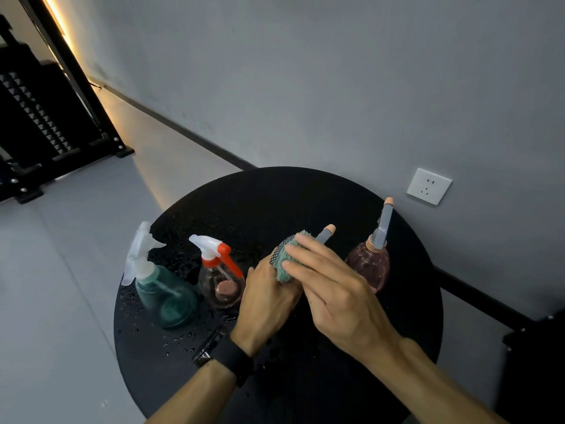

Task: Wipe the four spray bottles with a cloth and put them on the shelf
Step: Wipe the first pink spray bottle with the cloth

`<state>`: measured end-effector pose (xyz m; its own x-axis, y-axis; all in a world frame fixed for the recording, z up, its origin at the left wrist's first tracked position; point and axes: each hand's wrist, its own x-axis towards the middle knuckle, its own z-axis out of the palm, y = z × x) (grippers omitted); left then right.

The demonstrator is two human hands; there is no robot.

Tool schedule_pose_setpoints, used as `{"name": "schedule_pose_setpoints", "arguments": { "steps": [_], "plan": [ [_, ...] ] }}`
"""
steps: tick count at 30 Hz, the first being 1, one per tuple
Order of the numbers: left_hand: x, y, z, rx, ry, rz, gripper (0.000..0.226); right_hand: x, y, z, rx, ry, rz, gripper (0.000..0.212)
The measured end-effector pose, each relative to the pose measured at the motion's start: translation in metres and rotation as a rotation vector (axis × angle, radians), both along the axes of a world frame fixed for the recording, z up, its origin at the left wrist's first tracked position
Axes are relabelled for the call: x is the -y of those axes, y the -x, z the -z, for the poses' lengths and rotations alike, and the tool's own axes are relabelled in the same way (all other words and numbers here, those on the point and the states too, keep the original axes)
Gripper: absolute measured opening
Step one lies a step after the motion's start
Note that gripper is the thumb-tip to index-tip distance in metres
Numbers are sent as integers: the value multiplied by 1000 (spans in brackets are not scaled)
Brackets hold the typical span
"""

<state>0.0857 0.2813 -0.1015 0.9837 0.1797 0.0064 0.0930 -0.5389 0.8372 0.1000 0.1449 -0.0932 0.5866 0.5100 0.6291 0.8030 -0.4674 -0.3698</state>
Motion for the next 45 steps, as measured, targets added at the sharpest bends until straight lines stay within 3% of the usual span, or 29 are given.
{"name": "schedule_pose_setpoints", "arguments": {
  "steps": [3,20,29,37,45],
  "plan": [
    [1,1,-4,129,0,90,21,2,-3,-1,-10,-21,18,35],
    [-3,-1,7,145,72,164,22,36,-31,-12,-101,-193,335,32],
    [-3,-2,6,139,121,130,24,14,-12,-11,-24,-115,246,29],
    [-6,-4,12,120,-5,105,17,-9,9,0,-36,-5,44,31],
    [-5,-2,3,135,116,125,18,5,-7,-6,-52,-70,144,30]
  ]
}}
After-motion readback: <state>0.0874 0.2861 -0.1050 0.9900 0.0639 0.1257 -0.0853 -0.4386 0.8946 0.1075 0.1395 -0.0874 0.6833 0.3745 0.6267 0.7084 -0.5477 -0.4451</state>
